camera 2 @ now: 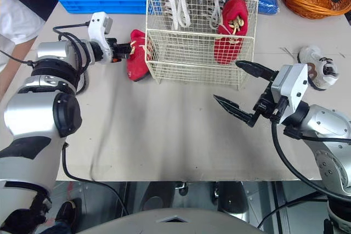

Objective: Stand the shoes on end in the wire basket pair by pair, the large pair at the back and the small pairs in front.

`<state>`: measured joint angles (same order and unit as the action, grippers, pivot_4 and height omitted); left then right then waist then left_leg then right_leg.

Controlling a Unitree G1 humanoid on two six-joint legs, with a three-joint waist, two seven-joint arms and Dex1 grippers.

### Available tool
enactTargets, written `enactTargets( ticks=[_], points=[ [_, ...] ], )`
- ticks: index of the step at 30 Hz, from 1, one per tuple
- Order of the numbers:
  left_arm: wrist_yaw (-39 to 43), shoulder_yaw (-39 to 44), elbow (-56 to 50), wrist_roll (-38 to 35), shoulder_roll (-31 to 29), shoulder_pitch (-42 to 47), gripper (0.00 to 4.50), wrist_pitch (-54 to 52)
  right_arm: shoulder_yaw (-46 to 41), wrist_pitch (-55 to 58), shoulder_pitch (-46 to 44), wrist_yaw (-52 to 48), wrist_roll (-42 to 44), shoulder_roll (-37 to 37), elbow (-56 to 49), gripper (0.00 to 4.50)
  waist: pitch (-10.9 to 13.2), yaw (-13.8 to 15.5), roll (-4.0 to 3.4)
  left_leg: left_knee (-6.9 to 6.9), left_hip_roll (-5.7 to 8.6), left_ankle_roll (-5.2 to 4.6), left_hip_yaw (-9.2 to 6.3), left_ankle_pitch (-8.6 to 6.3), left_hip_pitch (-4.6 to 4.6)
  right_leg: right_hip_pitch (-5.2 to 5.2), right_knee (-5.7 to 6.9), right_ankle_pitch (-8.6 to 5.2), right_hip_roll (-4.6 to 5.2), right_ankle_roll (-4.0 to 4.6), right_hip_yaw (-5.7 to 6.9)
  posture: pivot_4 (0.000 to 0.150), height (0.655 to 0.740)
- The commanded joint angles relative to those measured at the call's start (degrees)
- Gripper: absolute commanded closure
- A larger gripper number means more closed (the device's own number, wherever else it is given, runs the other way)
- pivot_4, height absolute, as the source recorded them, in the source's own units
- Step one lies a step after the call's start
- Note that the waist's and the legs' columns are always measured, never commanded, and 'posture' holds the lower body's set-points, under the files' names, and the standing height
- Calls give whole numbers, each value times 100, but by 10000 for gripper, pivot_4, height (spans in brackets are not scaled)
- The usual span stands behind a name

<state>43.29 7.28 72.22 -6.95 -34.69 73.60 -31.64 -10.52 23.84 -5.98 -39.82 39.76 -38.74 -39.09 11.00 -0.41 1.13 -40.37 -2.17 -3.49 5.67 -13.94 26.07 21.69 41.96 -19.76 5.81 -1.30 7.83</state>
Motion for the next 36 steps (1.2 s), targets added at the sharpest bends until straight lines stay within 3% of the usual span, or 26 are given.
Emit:
enactTargets(
  ticks=[1, 4, 8, 11, 14, 17, 22, 26, 30, 36],
  points=[
    [-243, 534, -743, -349, -320, 58, 44806, 511, -62, -148, -204, -78, 60, 48, 70, 0, 2, -10, 3, 0, 0, 0, 0, 0, 1, 0, 0, 0, 0, 0, 1, 1500, 6860],
    [-199, 997, -1637, -749, -333, -194, 44806, 992, -79, -235, -327, -76, 25, 124, 189, 0, 7, -10, 13, -1, 0, 0, -3, 0, 4, 0, -1, 0, 2, 1, 3, 1500, 6860],
    [-388, 1625, -3726, -1518, -80, -937, 44806, 978, -326, -189, -398, 30, 215, 174, 211, 0, 7, 4, 12, 0, 2, 0, -6, 0, 7, -3, -6, 1, 9, 1, 7, 1500, 6860],
    [-829, 1881, -5201, -2048, 409, -1349, 44806, 1001, -405, -230, -399, 14, 197, 169, 290, 0, 5, 34, 15, -3, 3, 0, -15, 0, 7, -10, -6, 1, 9, 1, 15, 1500, 6860],
    [-1222, 1785, -6215, -2187, 1035, -1603, 44806, 1401, -392, -295, -479, 28, 168, 234, 395, 0, 4, 125, 16, -16, 3, 0, -22, 0, 6, -18, -1, 1, 8, 2, 21, 1500, 6860],
    [-1440, 1297, -6727, -1829, 1485, -1804, 44806, 1931, -396, -338, -559, 112, 143, 320, 465, 0, 2, 133, 17, -27, 4, -1, -24, 0, 6, -24, 1, 2, 7, 2, 23, 1500, 6860],
    [-2007, 707, -6684, -1093, 2156, -1881, 44806, 3142, -547, -324, -487, 296, 230, 448, 469, 0, 2, 133, 17, -30, 4, -1, -26, 0, 5, -27, 5, 2, 5, 3, 27, 1500, 6860],
    [-2565, 564, -5935, -589, 2581, -1679, 44806, 4332, -610, -329, -395, 435, 238, 553, 405, 0, 1, 126, 17, -27, 4, -1, -24, 0, 5, -26, 5, 2, 5, 3, 26, 1500, 6860],
    [-2726, 324, -5154, -214, 2788, -1598, 44806, 5233, -597, -349, -346, 530, 234, 620, 345, 0, 2, 130, 17, -26, 3, -1, -24, 0, 4, -25, 5, 2, 3, 3, 28, 1500, 6860],
    [-2756, 21, -4847, 41, 2928, -1946, 44806, 5799, -662, -412, -235, 696, 215, 705, 273, 0, 1, 134, 17, -25, 4, -1, -25, 0, 11, -22, 0, 2, 5, 3, 32, 1500, 6860]
  ],
)
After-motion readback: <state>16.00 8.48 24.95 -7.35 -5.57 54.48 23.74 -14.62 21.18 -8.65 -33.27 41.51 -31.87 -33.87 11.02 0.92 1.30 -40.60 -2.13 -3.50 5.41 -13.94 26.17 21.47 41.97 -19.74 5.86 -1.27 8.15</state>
